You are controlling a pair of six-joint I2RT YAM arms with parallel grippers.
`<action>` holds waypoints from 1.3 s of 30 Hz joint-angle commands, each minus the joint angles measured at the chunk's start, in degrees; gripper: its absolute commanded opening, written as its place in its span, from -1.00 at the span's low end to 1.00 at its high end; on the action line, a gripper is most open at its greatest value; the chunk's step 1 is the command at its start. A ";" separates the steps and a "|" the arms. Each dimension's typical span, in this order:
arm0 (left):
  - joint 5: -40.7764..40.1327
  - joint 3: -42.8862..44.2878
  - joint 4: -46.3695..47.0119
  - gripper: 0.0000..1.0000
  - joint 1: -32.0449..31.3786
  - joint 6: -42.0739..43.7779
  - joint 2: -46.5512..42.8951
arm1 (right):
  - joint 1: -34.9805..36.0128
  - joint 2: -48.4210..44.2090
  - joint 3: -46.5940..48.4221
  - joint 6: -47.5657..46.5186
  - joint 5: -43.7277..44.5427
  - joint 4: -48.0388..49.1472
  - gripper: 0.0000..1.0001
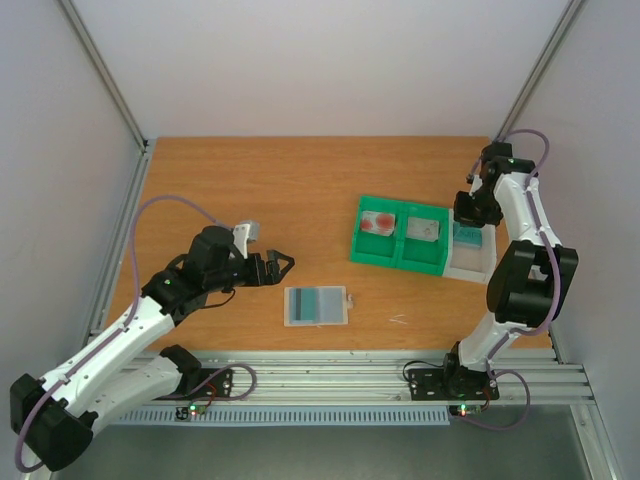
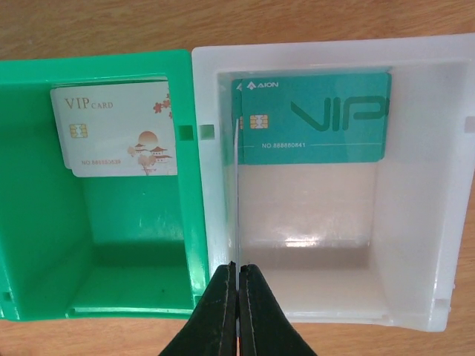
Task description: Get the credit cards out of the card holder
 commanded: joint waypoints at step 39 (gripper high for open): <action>-2.77 4.39 0.14 0.99 0.05 -1.72 4.10 | -8.48 1.31 0.53 -7.20 -18.77 0.56 -0.98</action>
